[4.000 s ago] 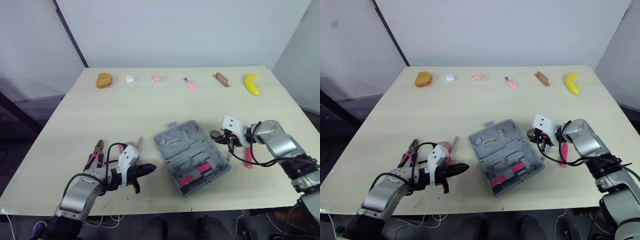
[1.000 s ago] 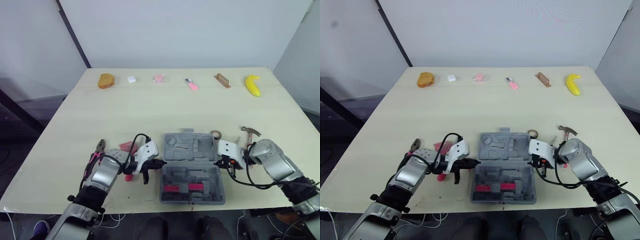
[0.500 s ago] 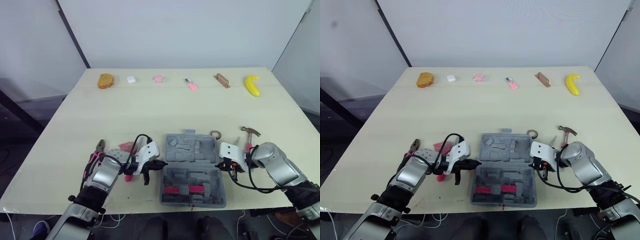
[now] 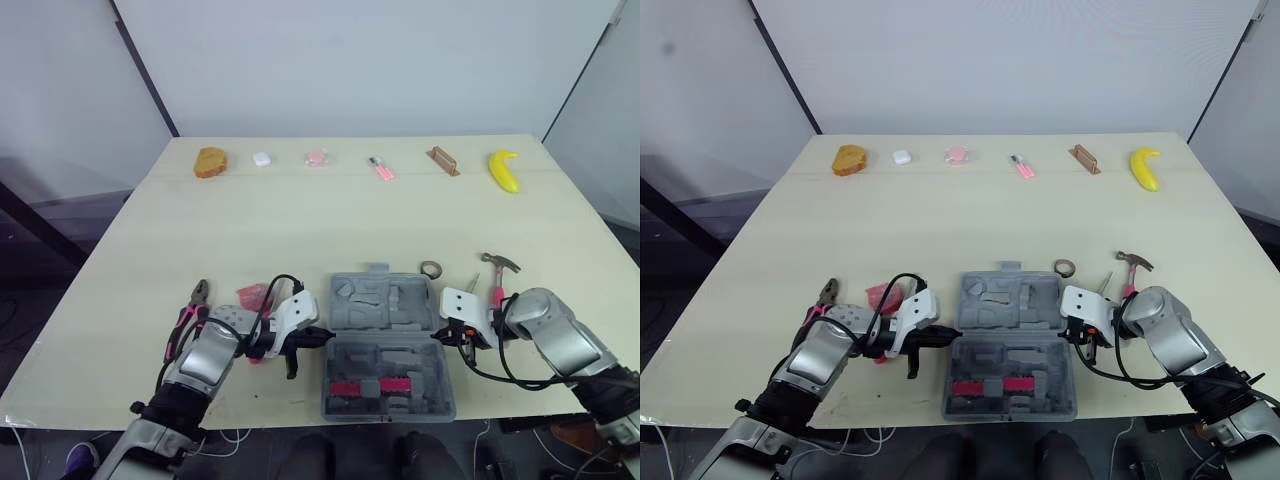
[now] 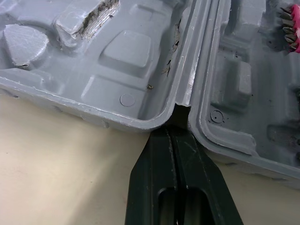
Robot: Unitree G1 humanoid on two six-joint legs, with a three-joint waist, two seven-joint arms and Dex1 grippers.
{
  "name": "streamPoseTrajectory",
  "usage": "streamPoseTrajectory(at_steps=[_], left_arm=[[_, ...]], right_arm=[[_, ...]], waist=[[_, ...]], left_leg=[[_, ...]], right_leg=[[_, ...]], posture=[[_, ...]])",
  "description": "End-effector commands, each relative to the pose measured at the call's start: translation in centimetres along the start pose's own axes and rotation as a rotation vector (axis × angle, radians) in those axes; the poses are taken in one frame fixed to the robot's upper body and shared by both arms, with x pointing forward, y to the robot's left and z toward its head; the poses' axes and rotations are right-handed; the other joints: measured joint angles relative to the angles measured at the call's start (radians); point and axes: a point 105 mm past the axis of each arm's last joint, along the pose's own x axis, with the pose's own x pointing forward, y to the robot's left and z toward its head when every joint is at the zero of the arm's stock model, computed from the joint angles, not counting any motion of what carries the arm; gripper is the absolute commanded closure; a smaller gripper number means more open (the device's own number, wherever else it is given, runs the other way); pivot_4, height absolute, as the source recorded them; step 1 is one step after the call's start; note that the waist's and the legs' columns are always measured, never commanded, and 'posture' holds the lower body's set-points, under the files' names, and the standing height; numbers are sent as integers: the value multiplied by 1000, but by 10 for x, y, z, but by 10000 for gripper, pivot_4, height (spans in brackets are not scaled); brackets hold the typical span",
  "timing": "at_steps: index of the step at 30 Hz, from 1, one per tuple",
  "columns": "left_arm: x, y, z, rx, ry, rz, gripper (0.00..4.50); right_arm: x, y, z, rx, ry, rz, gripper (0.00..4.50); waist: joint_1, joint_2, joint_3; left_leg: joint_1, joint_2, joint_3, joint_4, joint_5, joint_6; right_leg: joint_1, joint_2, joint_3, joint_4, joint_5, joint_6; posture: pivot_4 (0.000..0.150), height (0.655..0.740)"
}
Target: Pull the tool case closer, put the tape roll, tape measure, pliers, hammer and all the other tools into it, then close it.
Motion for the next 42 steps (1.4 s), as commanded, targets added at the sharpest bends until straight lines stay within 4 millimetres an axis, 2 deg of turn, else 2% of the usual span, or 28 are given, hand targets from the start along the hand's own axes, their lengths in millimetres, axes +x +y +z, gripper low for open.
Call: streamPoseTrajectory(at_steps=[1, 11, 27, 36, 42], left_arm=[[5, -10, -2, -7, 3, -36, 44535], [-1, -12, -11, -21, 16, -24, 44535], [-4, -35, -21, -51, 31, -60, 44535], [-7, -48, -18, -68, 35, -72, 44535], [-8, -50, -20, -82, 43, -62, 44535]], right_arm=[[2, 11, 12, -28, -44, 40, 45000], [7, 19, 13, -23, -52, 56, 45000], [4, 34, 9, 5, -49, 83, 45000], [3, 40, 6, 17, -45, 94, 45000], [5, 45, 6, 29, -48, 105, 45000]], waist=[[0, 0, 0], [-3, 0, 0], [-2, 0, 0], [-2, 0, 0], [-1, 0, 0]], left_leg=[[0, 0, 0, 0, 0, 0], [0, 0, 0, 0, 0, 0], [0, 1, 0, 0, 0, 0], [0, 1, 0, 0, 0, 0], [0, 1, 0, 0, 0, 0]], right_leg=[[0, 0, 0, 0, 0, 0], [0, 0, 0, 0, 0, 0], [0, 0, 0, 0, 0, 0], [0, 0, 0, 0, 0, 0], [0, 0, 0, 0, 0, 0]], posture=[[1500, 7400], [1500, 7400], [1500, 7400], [1500, 7400], [1500, 7400]])
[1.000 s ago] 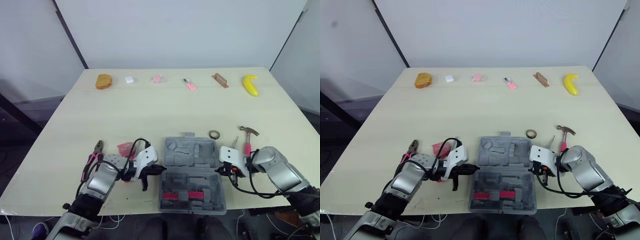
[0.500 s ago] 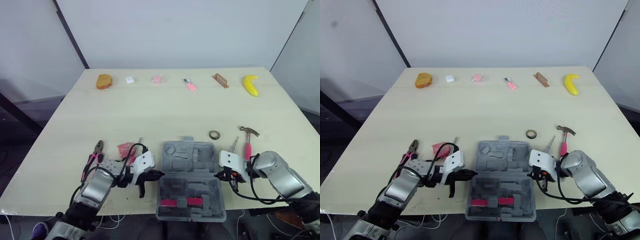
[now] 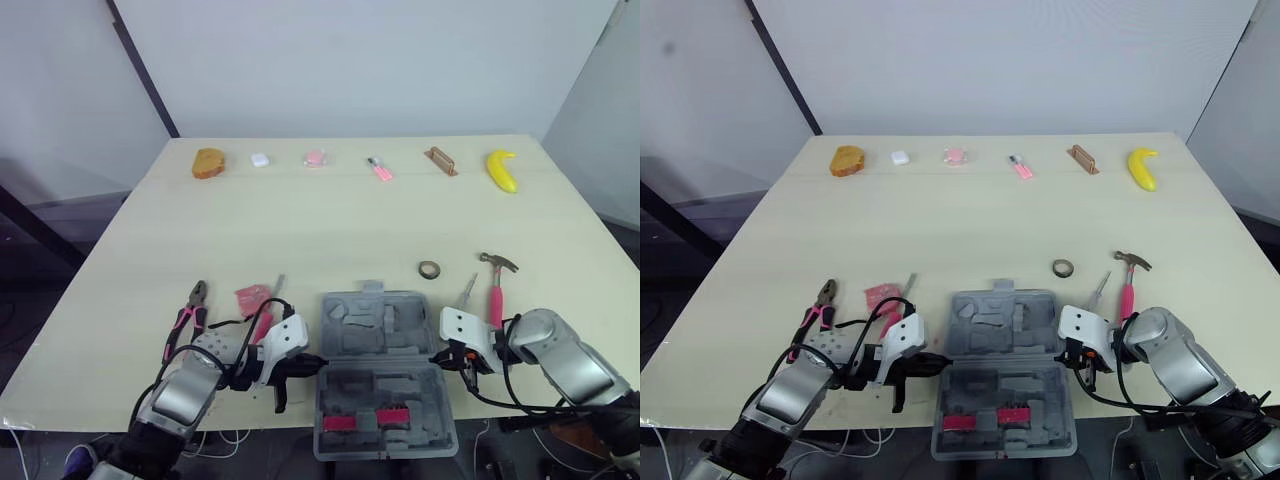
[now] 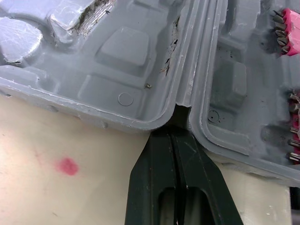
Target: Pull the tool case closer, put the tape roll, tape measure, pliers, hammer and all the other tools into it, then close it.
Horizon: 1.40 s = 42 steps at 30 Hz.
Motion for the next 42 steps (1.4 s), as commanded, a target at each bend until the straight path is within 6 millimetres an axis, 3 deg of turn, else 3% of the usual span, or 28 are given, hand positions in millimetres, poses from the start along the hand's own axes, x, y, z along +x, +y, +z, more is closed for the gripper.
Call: streamPoseTrajectory(at_steps=[1, 11, 15, 20, 25, 27, 29, 30, 31, 33, 36, 39, 41, 42], left_arm=[[6, -10, -6, -14, 23, -36, 44535], [3, -6, -14, -24, 34, -9, 44535], [-1, -5, -7, -34, -34, 15, 44535], [-19, -5, 5, -55, -176, 99, 44535], [-54, 6, 14, -165, -366, 342, 44535], [-63, -1, 11, -155, -410, 340, 44535], [-77, -6, 8, -237, -466, 327, 44535], [-85, -6, 6, -271, -485, 338, 45000], [-93, -8, 3, -285, -497, 351, 42431], [-108, -9, -6, -312, -507, 403, 37268], [-133, -10, -27, -368, -499, 521, 26019], [-150, -11, -44, -413, -481, 604, 10790], [-164, -15, -64, -463, -451, 676, 799], [-169, -17, -71, -482, -441, 700, 799]], right_arm=[[3, 11, 8, -22, -31, 39, 45000], [4, 4, 11, -32, -53, -20, 45000], [0, -2, 14, 4, -87, -69, 45000], [-23, -6, 13, 75, -188, -151, 45000], [-66, -4, 23, 100, -533, -351, 45000], [-73, 2, 15, 135, -564, -348, 45000], [-84, 5, -6, 194, -571, -378, 45000], [-90, 6, -14, 216, -575, -406, 40050], [-95, 7, -22, 229, -578, -432, 37611], [-107, 16, -36, 261, -595, -465, 28329], [-131, 31, -68, 326, -587, -569, 16860], [-146, 42, -86, 369, -583, -636, 1074], [-155, 50, -101, 402, -565, -684, 0], [-158, 53, -105, 412, -560, -700, 0]], waist=[[0, 0, 0], [-1, 0, 0], [-2, 0, 0], [1, 0, 0], [10, -1, -1], [10, -1, -1], [8, -1, -1], [9, -1, -1], [9, -1, -1], [9, -1, -1], [10, -1, -1], [7, -1, -1], [4, -2, -2], [4, -2, -2]], left_leg=[[0, 0, 0, 0, 0, 0], [0, 0, 0, 0, 0, 0], [1, 0, 0, 0, 0, 0], [0, 2, 0, 0, 0, 0], [-1, 6, 0, 0, 0, 0], [0, 6, 1, 0, 0, 0], [1, 6, 1, 0, 0, 0], [1, 6, 1, 0, 0, 0], [1, 6, 1, 0, 0, 0], [1, 6, 1, 0, 0, 0], [2, 6, 1, 0, 0, 0], [2, 7, 3, 0, 0, 0], [3, 7, 4, 0, 0, 0], [4, 8, 5, 0, 0, 0]], right_leg=[[0, 0, 0, 0, 0, 0], [0, 0, 0, 0, 0, 0], [0, 0, 0, 0, 0, 0], [0, 0, 0, 0, 0, 0], [0, -1, -1, 0, 0, 0], [1, -1, -1, 0, 0, 0], [1, -1, 0, 0, 0, 0], [1, -1, 0, 0, 0, 0], [2, -1, -1, 0, 0, 0], [2, 0, -1, 0, 0, 0], [2, 0, -1, -1, 0, 0], [2, 0, 0, -1, -1, 0], [2, 1, 1, -1, -1, 0], [3, 2, 2, -1, -2, -3]], posture=[[1500, 7400], [1500, 7400], [1500, 7400], [1500, 7400], [1500, 7400], [1500, 7400], [1500, 7400], [1500, 7400], [1500, 7400], [1500, 7400], [1500, 7400], [1500, 7400], [1500, 7400], [1500, 7400]])
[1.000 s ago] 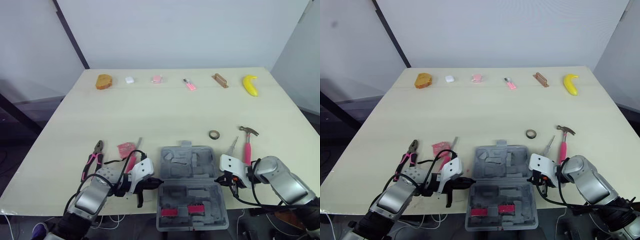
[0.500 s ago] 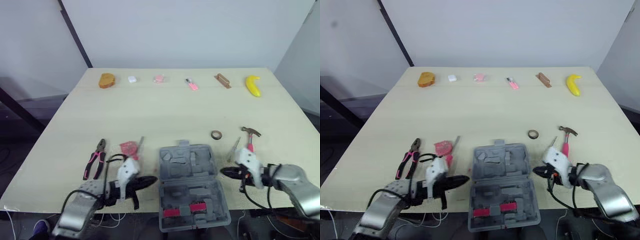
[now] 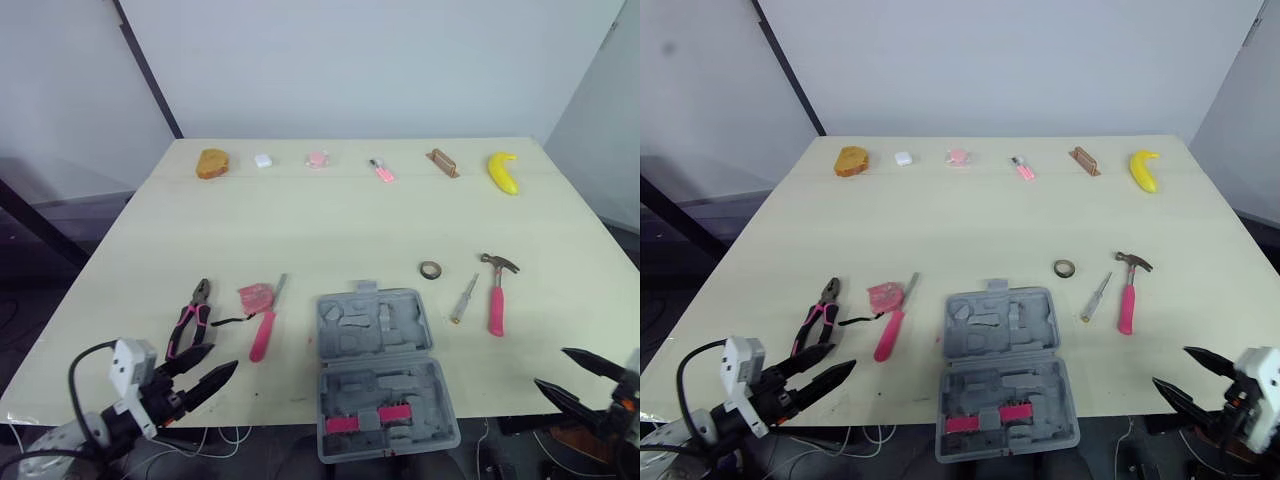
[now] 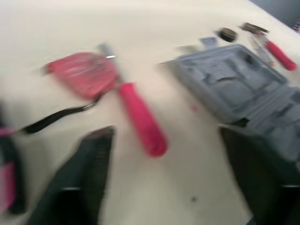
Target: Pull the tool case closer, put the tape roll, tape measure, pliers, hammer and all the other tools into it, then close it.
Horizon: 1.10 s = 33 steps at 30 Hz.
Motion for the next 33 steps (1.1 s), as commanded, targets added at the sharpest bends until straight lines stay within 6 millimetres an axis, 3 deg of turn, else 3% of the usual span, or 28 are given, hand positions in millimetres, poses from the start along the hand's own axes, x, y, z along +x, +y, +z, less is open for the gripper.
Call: streamPoseTrajectory(at_steps=[1, 5, 10, 18, 23, 25, 27, 29, 33], left_arm=[[-26, 19, -4, -8, 0, 115, 799], [-39, 26, -12, -22, 23, 161, 799], [-28, 22, -5, -4, 9, 124, 799], [27, -15, 34, 83, -77, -139, 799], [60, -51, 55, 151, -125, -292, 799], [73, -66, 69, 204, -183, -356, 799], [81, -75, 77, 246, -225, -400, 799], [86, -81, 83, 258, -265, -442, 799], [78, -97, 98, 211, -313, -624, 799]], right_arm=[[-22, -11, 2, -22, -23, -76, 0], [-31, -17, -7, -3, -11, -113, 0], [-22, -20, -2, 2, -35, -97, 0], [29, -7, 53, -86, -50, 42, 0], [72, 11, 92, -186, 41, 160, 0], [94, 8, 104, -281, 195, 165, 0], [115, 9, 123, -319, 239, 205, 0], [144, 10, 138, -357, 265, 244, 0], [196, 3, 139, -482, 366, 272, 0]], waist=[[-1, -1, -1], [-3, -4, -2], [0, -5, -4], [0, -4, -4], [-6, -4, -4], [-6, -2, -2], [-5, -1, -2], [-8, -2, -2], [-5, -3, -1]], left_leg=[[0, 0, 0, 0, 0, 0], [2, 1, 1, -1, 0, 0], [4, 1, 1, -1, 0, 0], [10, 1, 4, -3, 0, 0], [12, 1, 3, -5, 0, 0], [12, 1, 2, -4, 0, 0], [11, 0, 3, -4, 0, 0], [12, 0, 2, -4, 0, 0], [10, 0, 0, -6, 0, 0]], right_leg=[[0, 0, 0, 0, 0, -1], [2, 1, 1, -1, -1, -1], [4, 0, 1, -1, -1, -1], [8, 0, 4, -1, -1, -1], [9, 1, 4, -1, 1, 2], [9, 1, 4, -1, 2, 2], [9, 0, 4, -1, 2, 2], [9, 1, 3, -2, 2, 2], [8, 2, 1, -3, 1, 0]], posture=[[1500, 7400], [1500, 7400], [1500, 7400], [1500, 7400], [1500, 7400], [1500, 7400], [1500, 7400], [1500, 7400], [1500, 7400]])
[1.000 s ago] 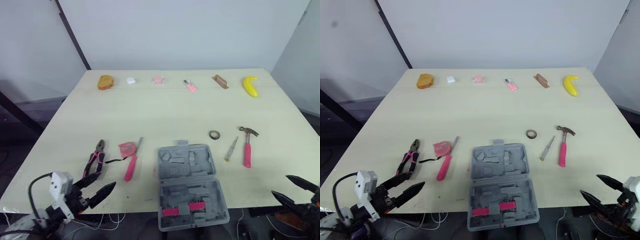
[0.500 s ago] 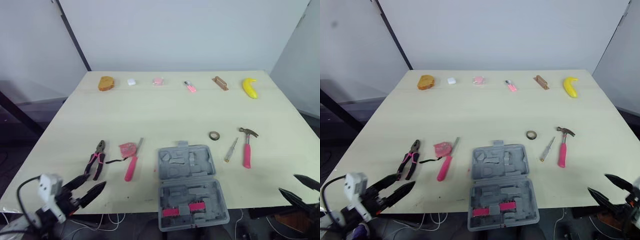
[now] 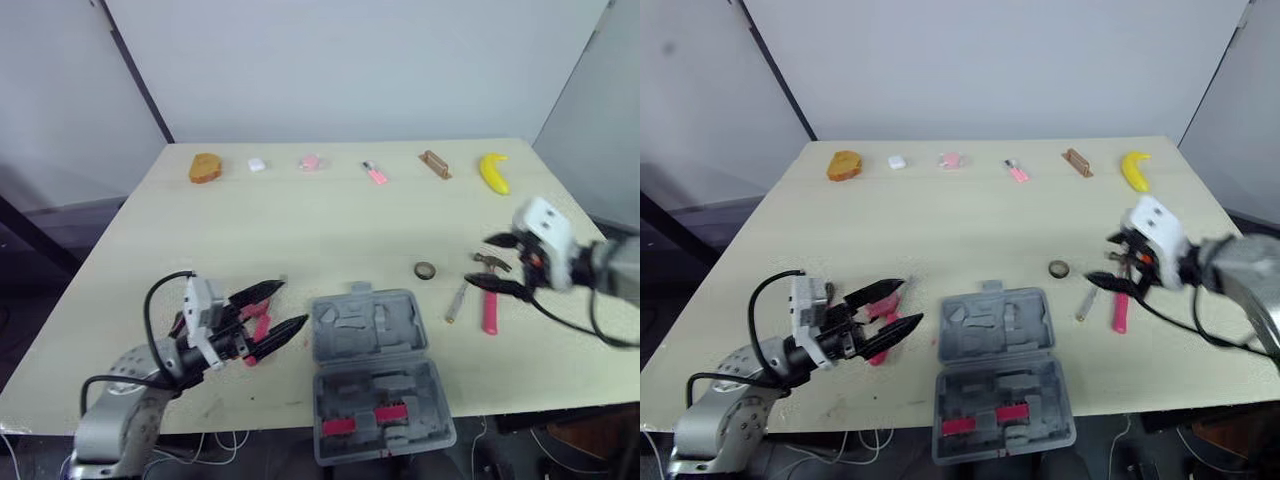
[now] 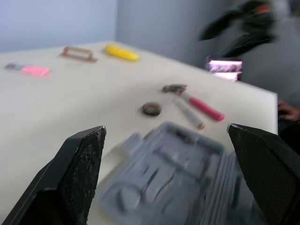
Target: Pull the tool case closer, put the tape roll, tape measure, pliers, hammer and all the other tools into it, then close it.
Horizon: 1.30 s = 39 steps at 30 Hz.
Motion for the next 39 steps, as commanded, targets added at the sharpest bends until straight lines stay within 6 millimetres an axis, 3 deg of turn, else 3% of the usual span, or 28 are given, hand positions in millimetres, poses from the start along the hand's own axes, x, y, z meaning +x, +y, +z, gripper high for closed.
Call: streamPoseTrajectory(at_steps=[1, 4, 8, 10, 19, 23, 24, 25, 30, 32, 35, 39], left_arm=[[1, -8, 22, 0, -80, -103, 799], [1, -10, 26, 13, -86, -118, 799], [-1, -12, 24, 4, -87, -107, 0], [-2, -14, 22, -1, -86, -96, 0], [1, -18, 20, -6, -99, -62, 0], [4, -18, 23, -1, -108, -58, 0], [5, -19, 24, -1, -111, -60, 0], [6, -19, 25, -1, -113, -61, 0], [7, -20, 24, -9, -117, -57, 0], [4, -17, 23, -19, -121, -38, 0], [-10, -9, 17, -46, -119, 37, 0], [-44, 1, 0, -82, -74, 161, 0]], right_arm=[[33, -15, -10, -46, 101, 8, 0], [60, -19, -18, -44, 163, 66, 0], [79, -23, -30, -76, 238, 98, 17779], [86, -25, -33, -85, 256, 102, 24533], [111, -25, -42, -75, 305, 93, 24533], [116, -23, -48, -61, 327, 107, 37023], [116, -23, -48, -66, 330, 106, 42611], [116, -23, -48, -69, 327, 107, 43939], [113, -25, -30, -91, 259, 124, 43939], [111, -19, -13, -106, 209, 169, 43939], [106, 8, 27, -189, 112, 292, 43939], [102, 62, 85, -317, -8, 434, 43939]], waist=[[2, 0, 0], [3, 0, 0], [3, 1, 0], [-1, 1, 0], [-5, 1, 1], [-5, 1, 1], [-5, 1, 1], [-5, 1, 1], [-5, 2, 1], [-6, 2, 1], [-14, 3, 2], [-31, 5, 2]], left_leg=[[-3, 1, 0, 0, 0, 0], [-15, 1, 0, 2, 0, 0], [-17, -1, 0, 2, 1, -1], [-17, -2, 1, 2, 1, -1], [-15, -1, 0, 2, 1, -1], [-15, -1, 0, 2, 2, -3], [-15, -1, 0, 2, 2, -2], [-15, -1, 0, 2, 1, -2], [-14, -1, 0, 2, 1, -2], [-14, -1, 0, 2, 1, -2], [-14, 0, 0, 2, 1, -1], [-15, 2, -1, 0, 0, -1]], right_leg=[[-3, 0, 0, 0, 0, 0], [-14, -1, -1, 2, 1, 1], [-14, -5, -2, 0, 1, 1], [-14, -5, -1, 0, 1, 1], [-14, -3, -2, 3, 1, 1], [-14, -4, -2, 2, 1, 1], [-14, -4, -2, 3, 1, 1], [-13, -4, -2, 3, 1, 1], [-13, -4, -2, 3, 1, 1], [-14, -4, -2, 3, 1, 1], [-14, -4, -1, 3, 1, 1], [-16, -2, -1, 3, 1, 1]], posture=[[1500, 7400], [1500, 7400], [1500, 7400], [1500, 7400], [1500, 7400], [1500, 7400], [1500, 7400], [1500, 7400], [1500, 7400], [1500, 7400], [1500, 7400], [1500, 7400]])
